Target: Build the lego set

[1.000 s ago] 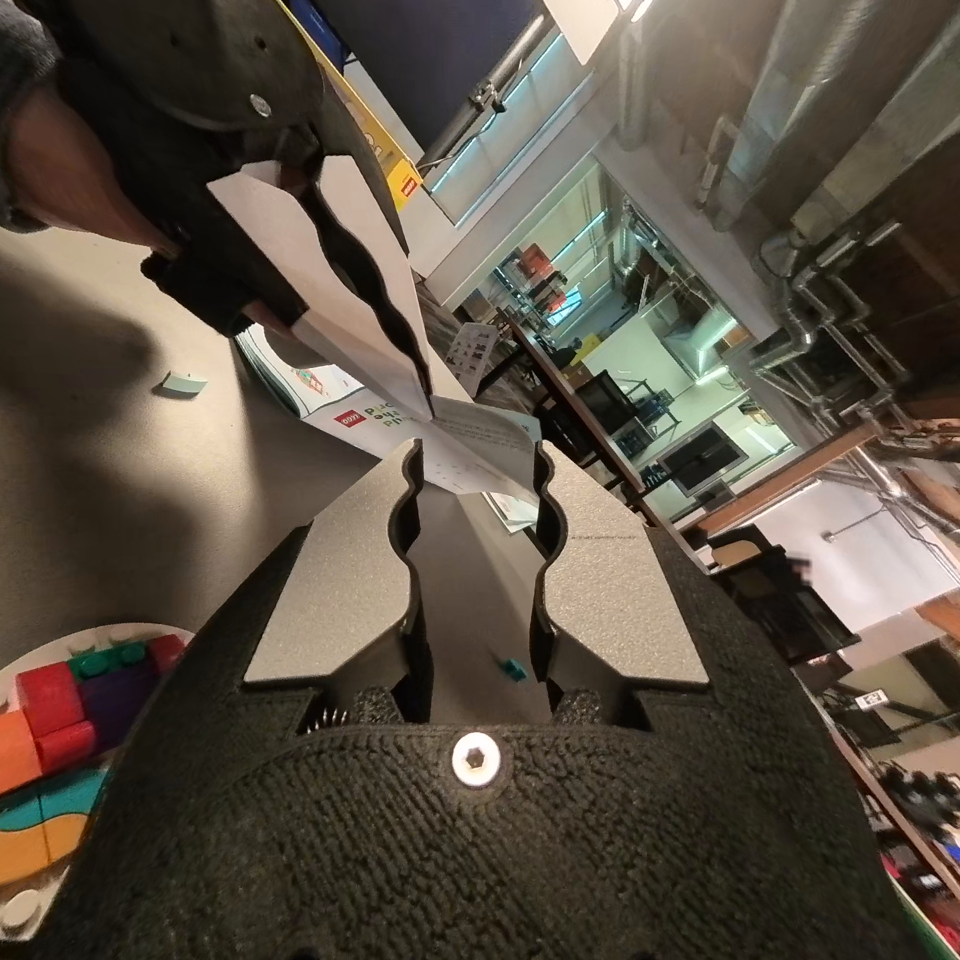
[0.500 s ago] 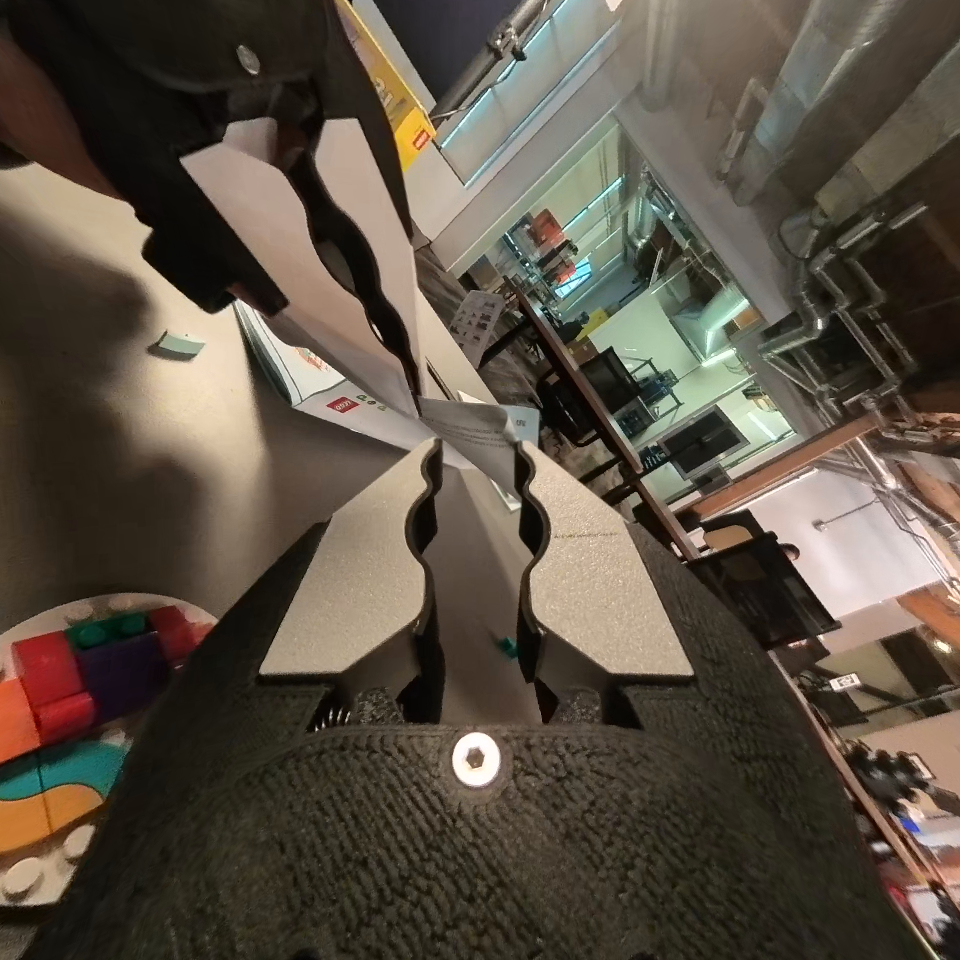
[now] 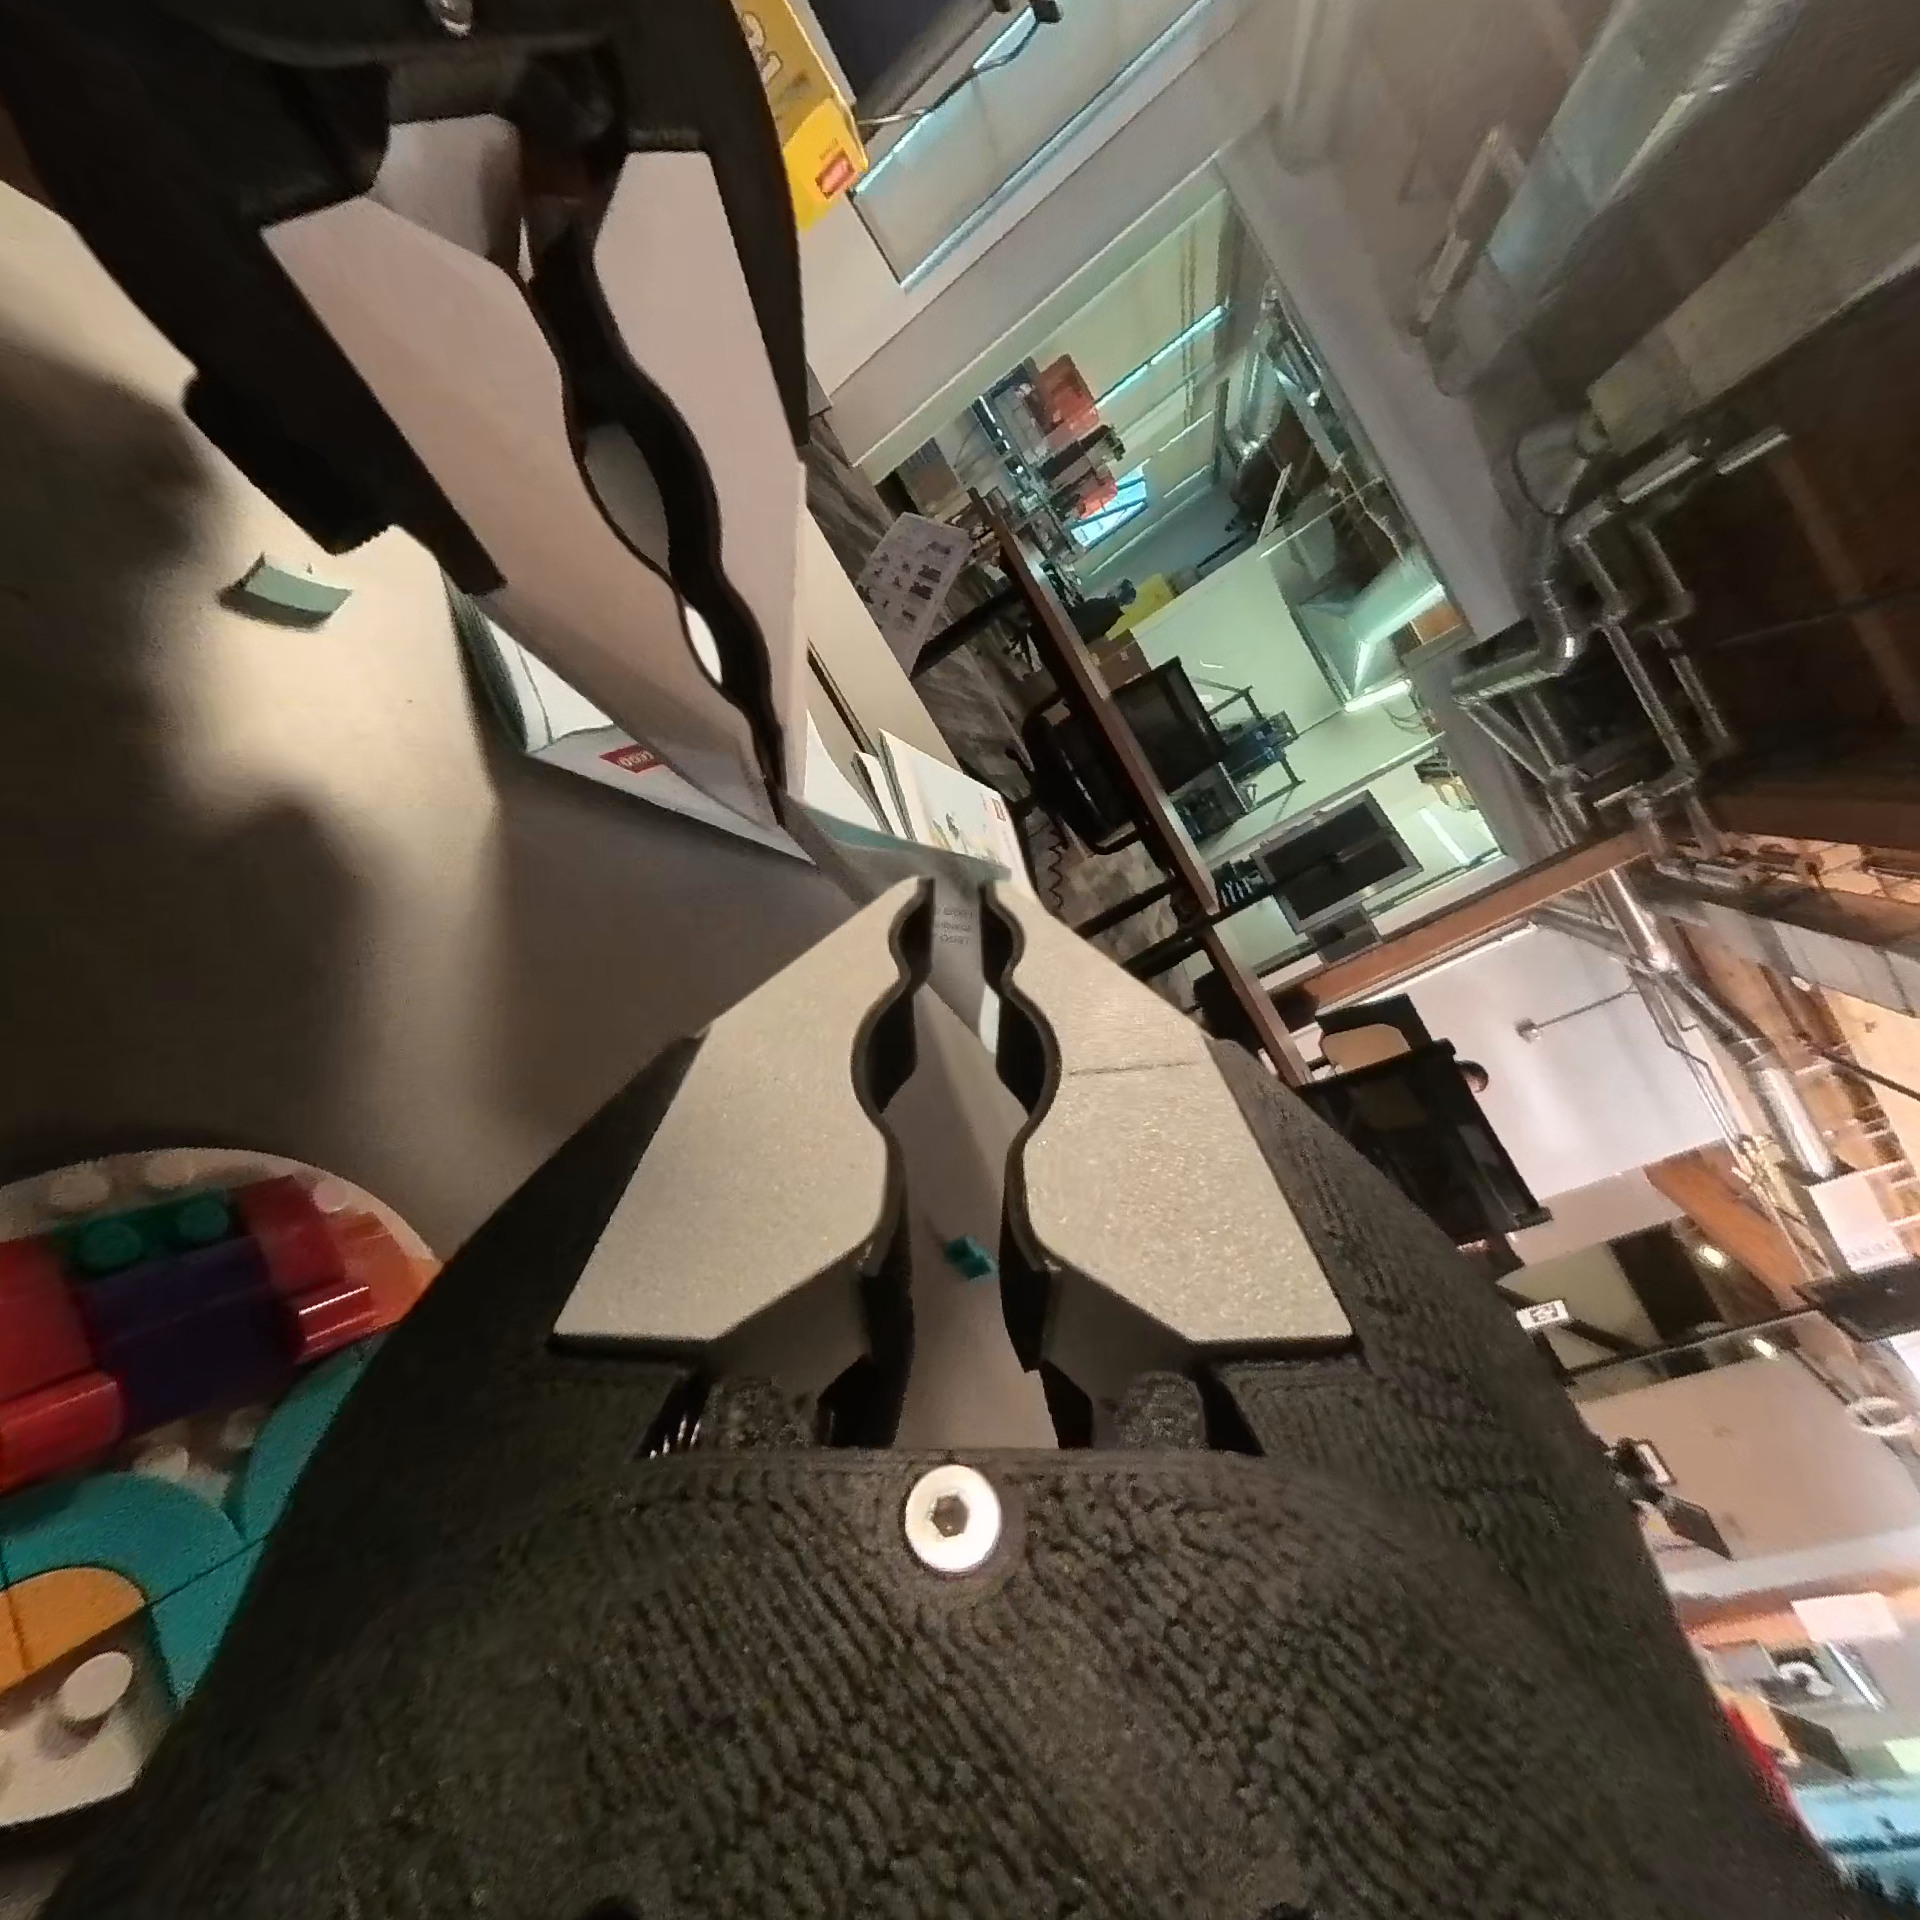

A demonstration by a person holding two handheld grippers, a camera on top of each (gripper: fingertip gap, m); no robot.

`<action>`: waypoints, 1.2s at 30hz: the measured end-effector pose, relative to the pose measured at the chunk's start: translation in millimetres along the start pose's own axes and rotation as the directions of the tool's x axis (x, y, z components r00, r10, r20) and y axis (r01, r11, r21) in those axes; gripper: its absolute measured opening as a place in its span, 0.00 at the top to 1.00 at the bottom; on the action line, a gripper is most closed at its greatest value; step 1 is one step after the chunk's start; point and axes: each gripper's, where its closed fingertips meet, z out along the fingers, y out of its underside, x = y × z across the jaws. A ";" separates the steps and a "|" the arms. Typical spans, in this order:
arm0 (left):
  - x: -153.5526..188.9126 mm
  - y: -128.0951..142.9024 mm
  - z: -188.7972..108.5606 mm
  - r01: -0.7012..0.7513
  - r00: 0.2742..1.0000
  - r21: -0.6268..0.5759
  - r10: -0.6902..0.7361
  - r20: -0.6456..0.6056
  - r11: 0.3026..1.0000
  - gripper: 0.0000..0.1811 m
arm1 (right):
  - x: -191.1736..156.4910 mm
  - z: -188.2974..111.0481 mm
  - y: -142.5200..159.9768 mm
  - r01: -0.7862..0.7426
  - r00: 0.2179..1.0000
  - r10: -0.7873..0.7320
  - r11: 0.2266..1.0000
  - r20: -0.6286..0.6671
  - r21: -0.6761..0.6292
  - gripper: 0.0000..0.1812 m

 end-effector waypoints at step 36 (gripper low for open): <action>-21.1 -31.2 -20.6 0.688 0.702 0.146 -0.600 -0.383 0.711 1.00 | -10.7 -2.7 -23.1 0.245 0.969 -0.244 0.968 -0.022 0.056 1.00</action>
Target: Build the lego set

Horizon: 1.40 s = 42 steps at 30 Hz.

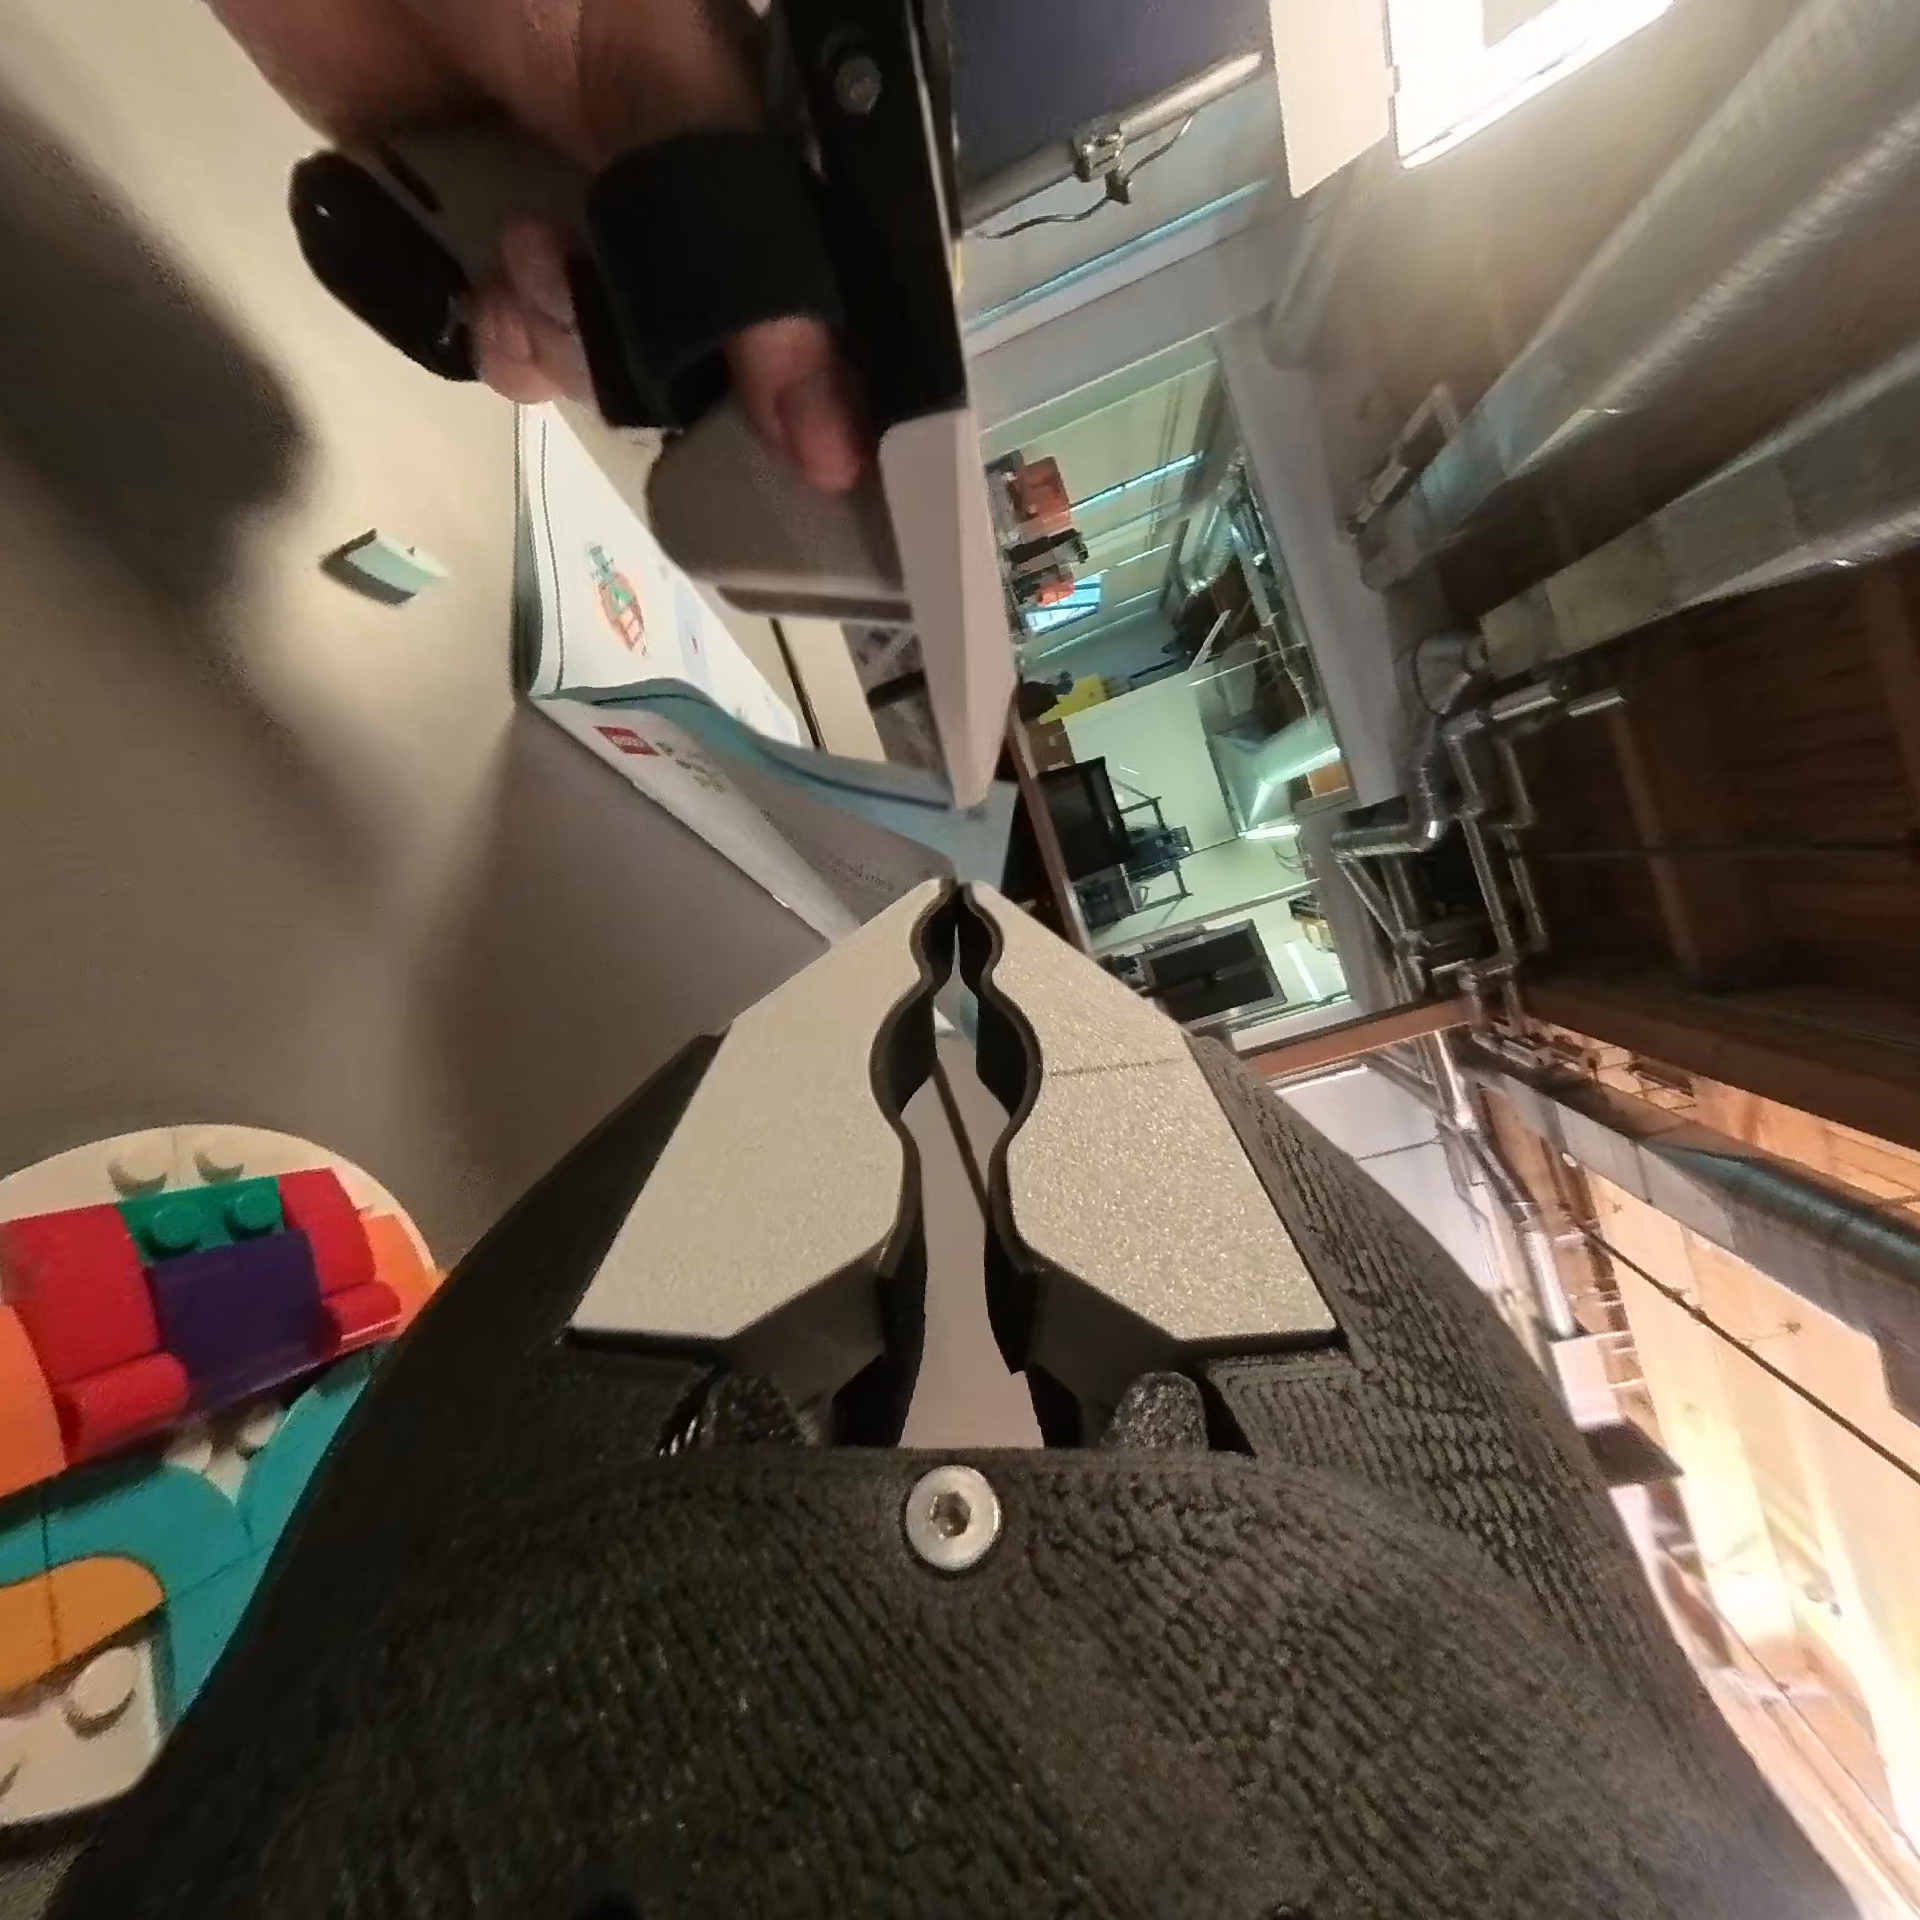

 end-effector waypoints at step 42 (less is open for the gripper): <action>46.1 25.2 -85.0 -0.512 0.585 -0.291 0.576 0.571 0.808 0.97 | -35.7 -21.8 113.2 -0.242 0.913 0.390 0.755 0.121 -0.609 0.93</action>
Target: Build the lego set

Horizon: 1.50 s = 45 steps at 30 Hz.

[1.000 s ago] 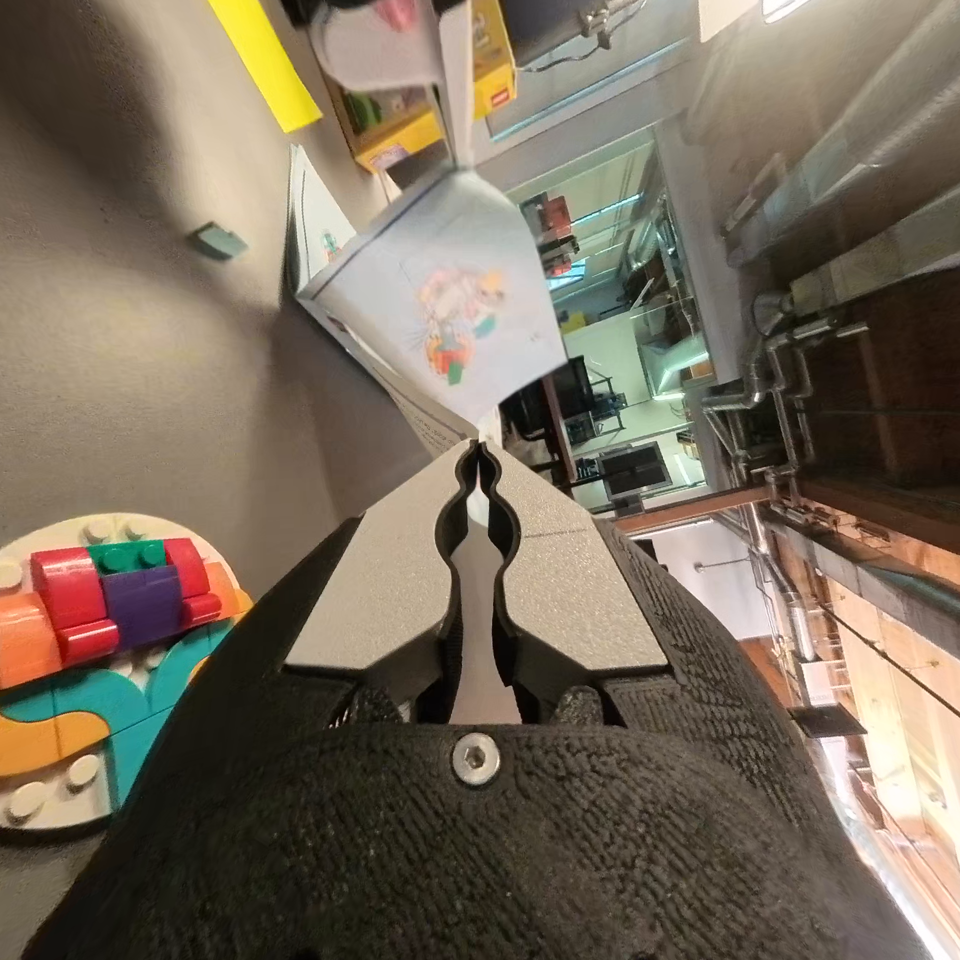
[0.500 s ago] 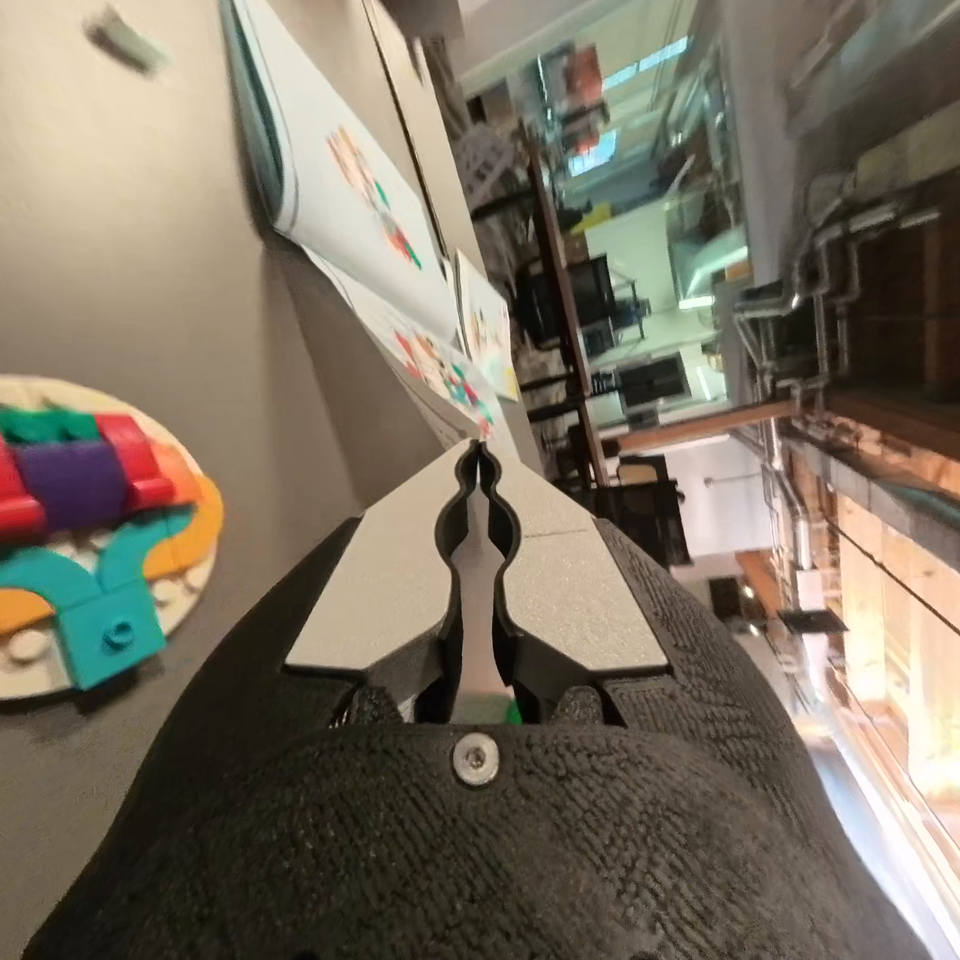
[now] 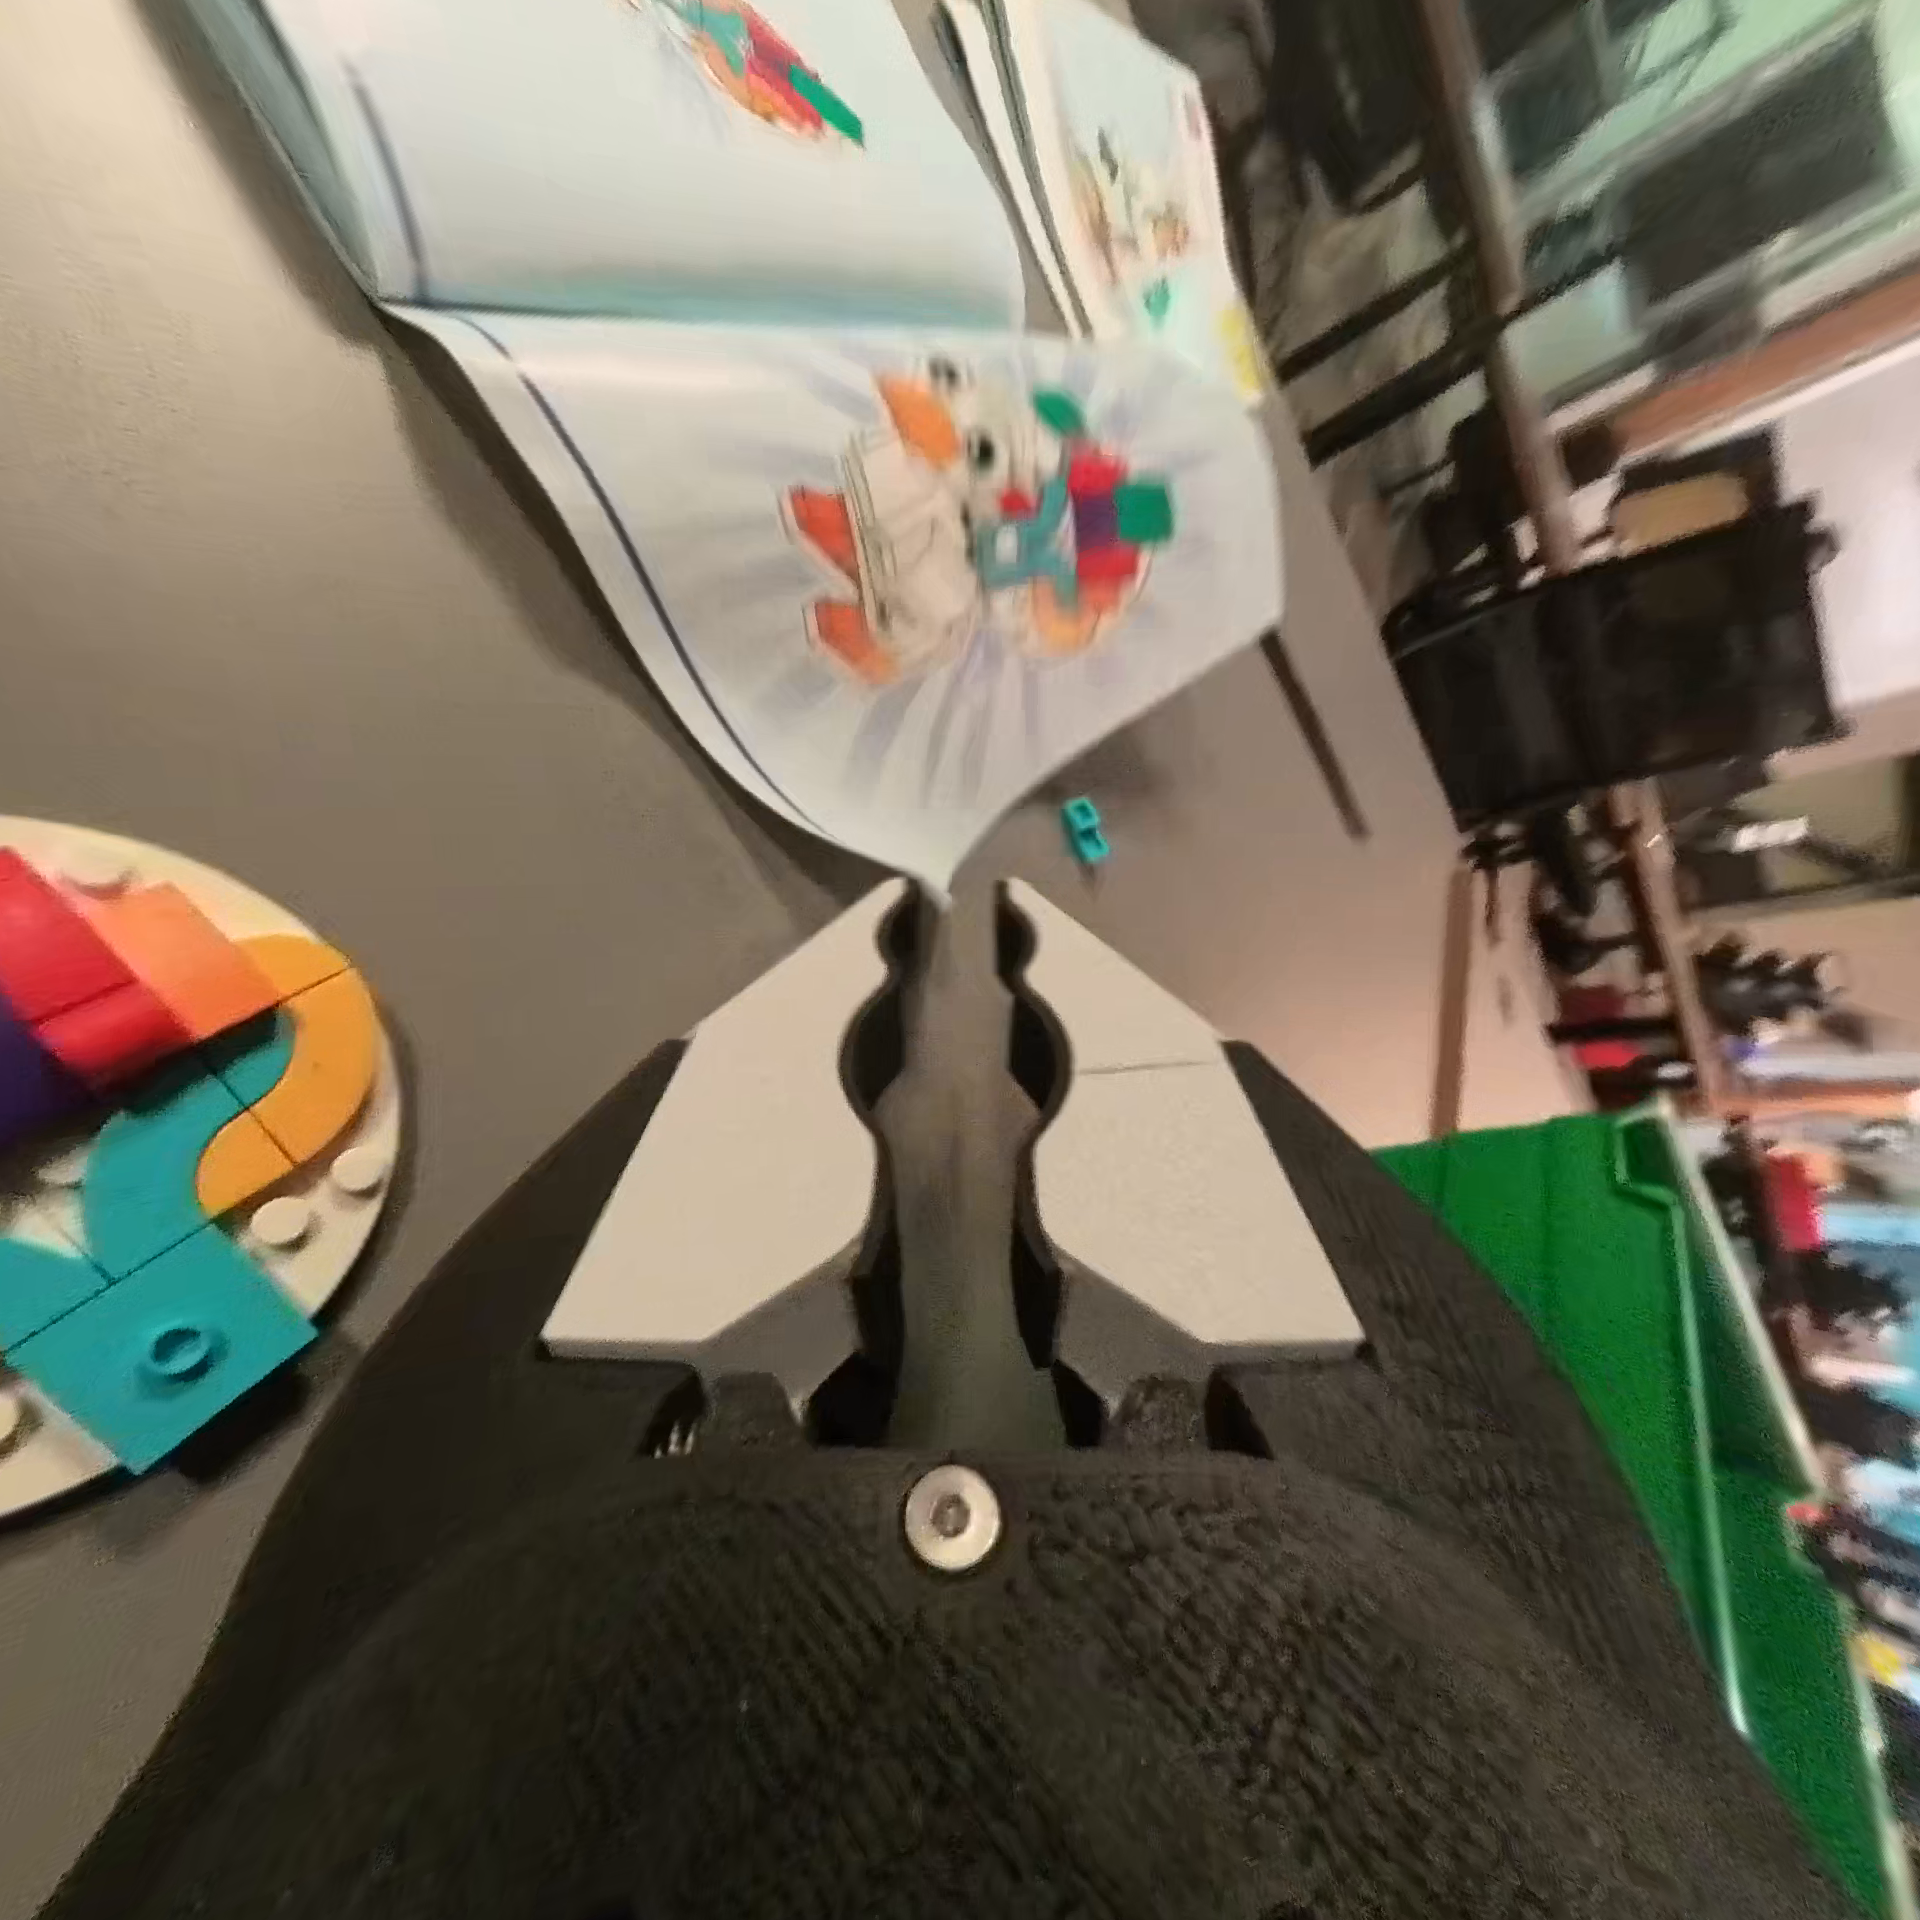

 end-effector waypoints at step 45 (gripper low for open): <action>-99.6 53.7 -140.0 0.288 0.896 -0.051 -0.251 0.367 0.956 0.84 | -27.3 -101.9 -154.4 -0.304 0.951 0.220 0.791 0.217 0.530 0.66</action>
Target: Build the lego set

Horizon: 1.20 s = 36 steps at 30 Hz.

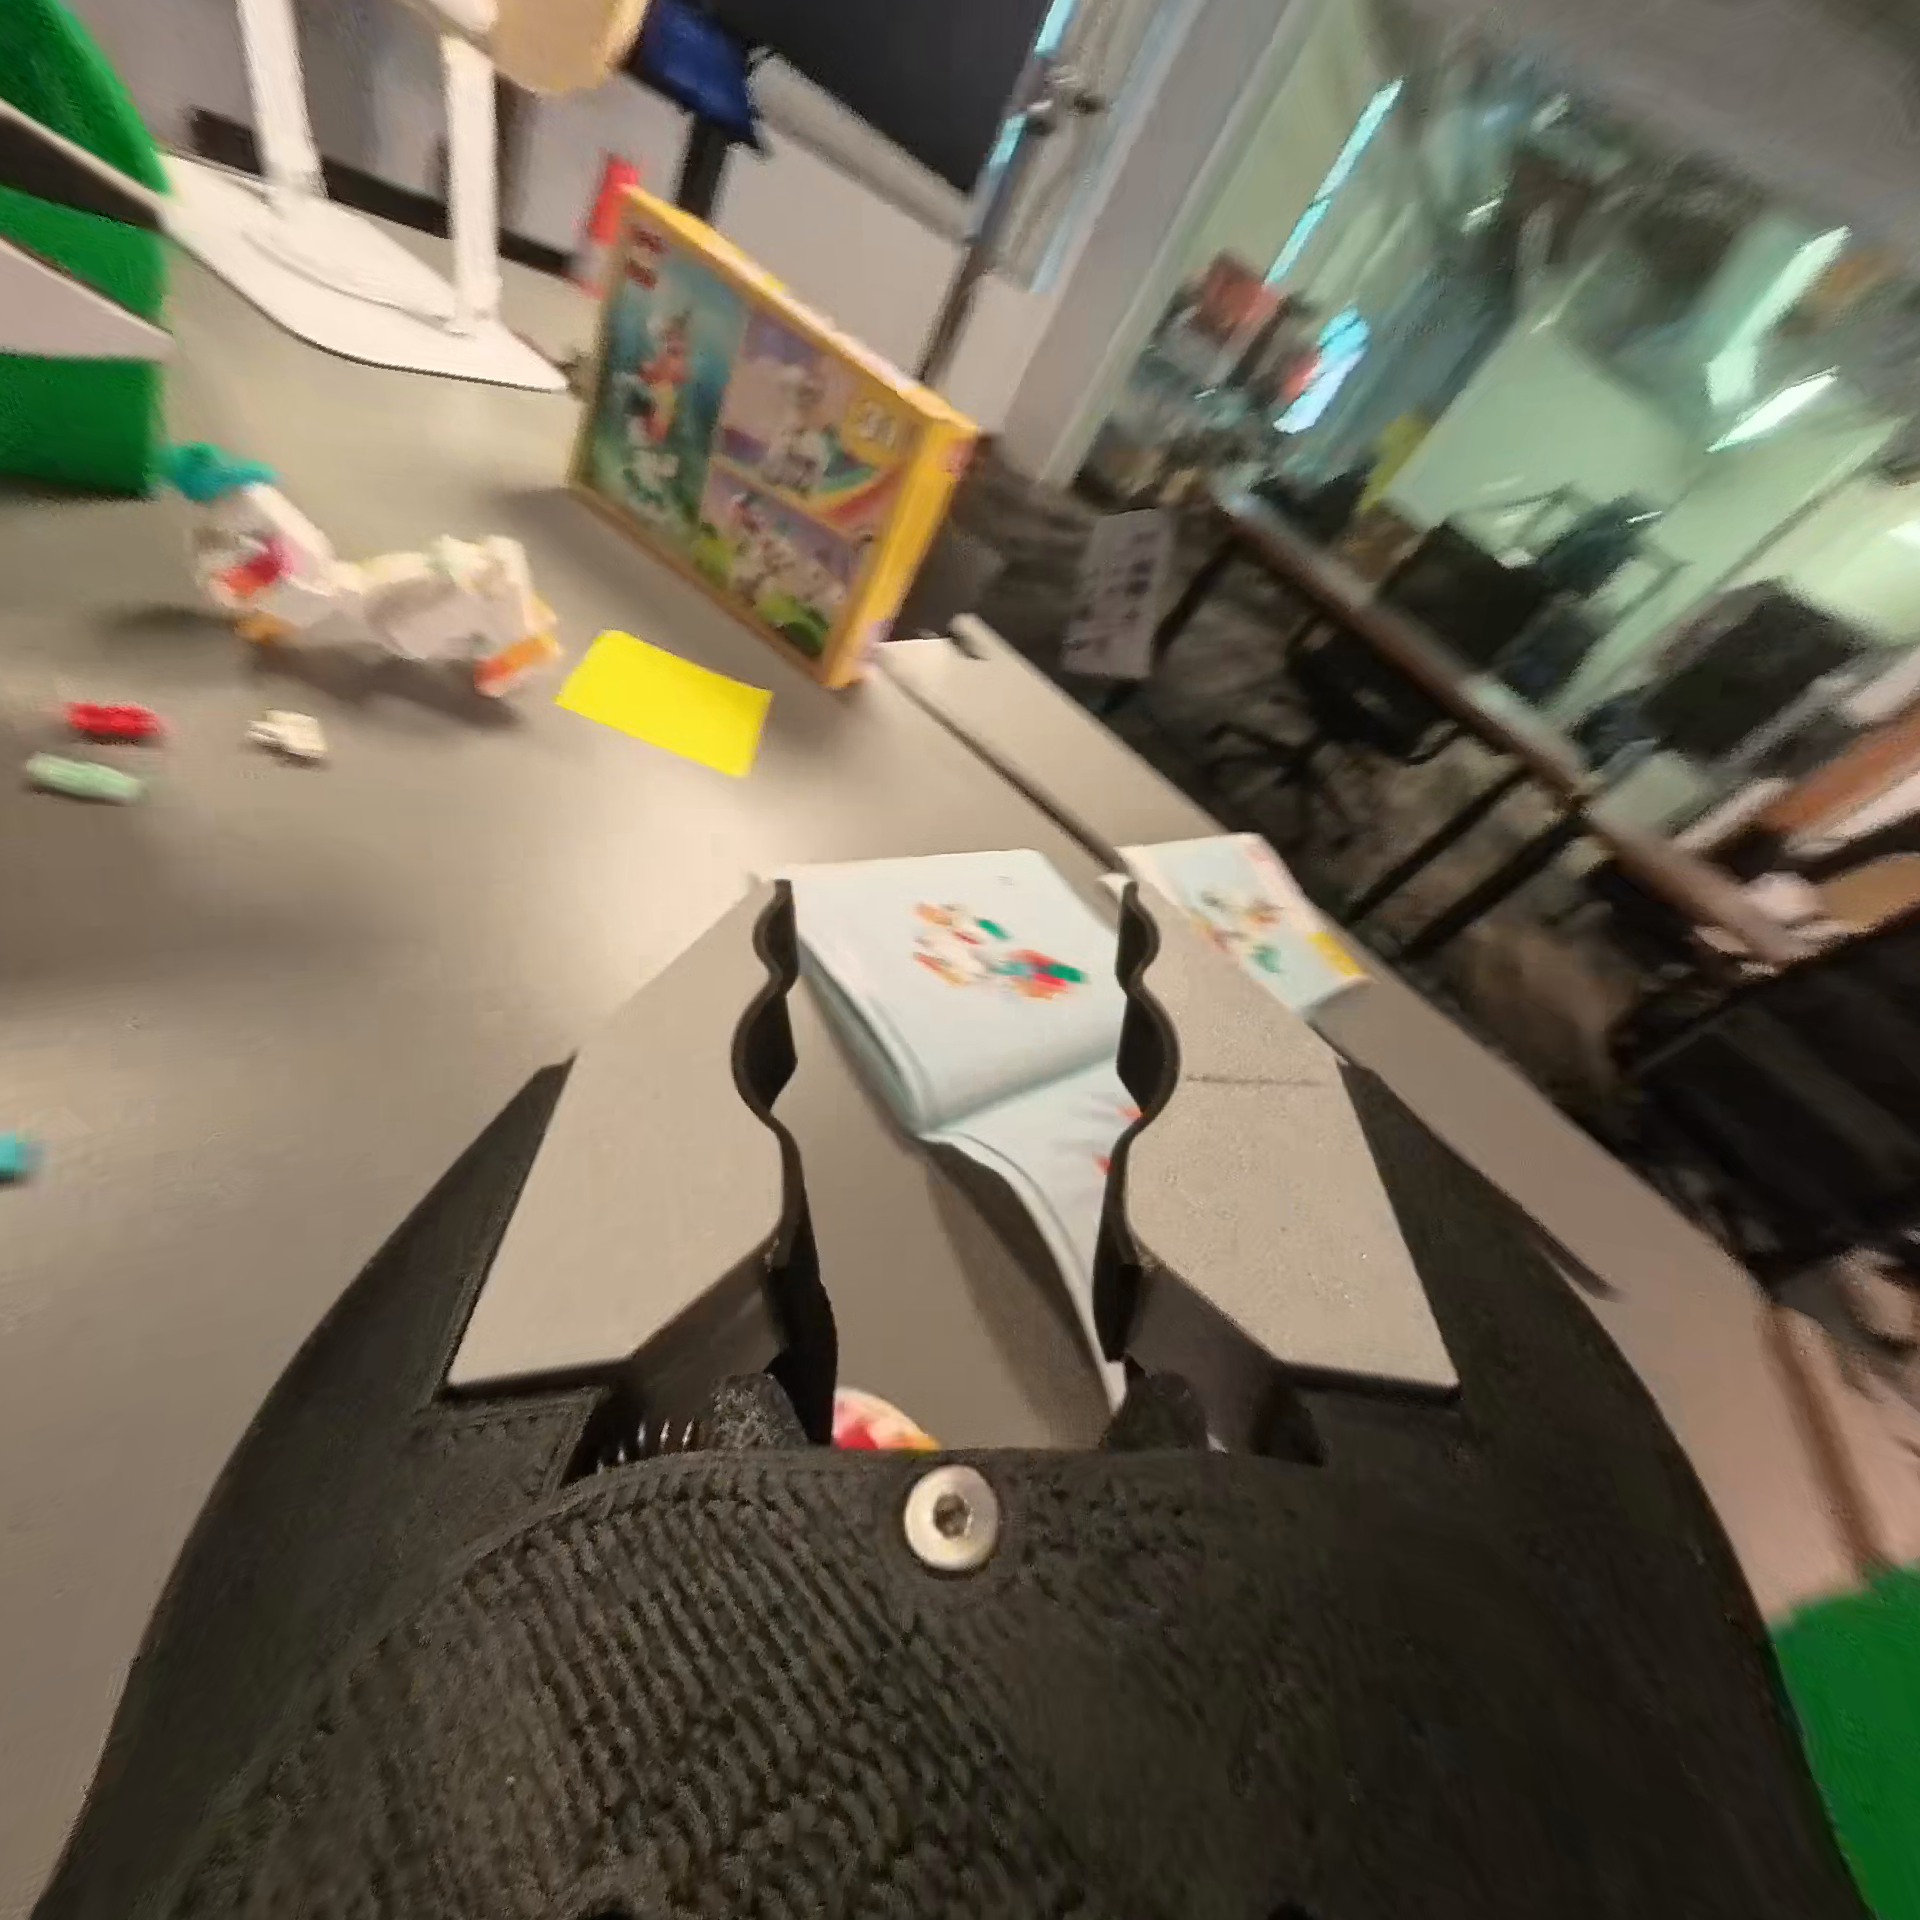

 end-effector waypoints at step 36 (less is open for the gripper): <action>-26.9 93.8 26.7 0.294 0.956 -0.492 -0.258 0.141 0.820 0.51 | 74.0 -69.4 27.4 -0.056 0.904 0.188 0.942 -0.383 0.330 0.74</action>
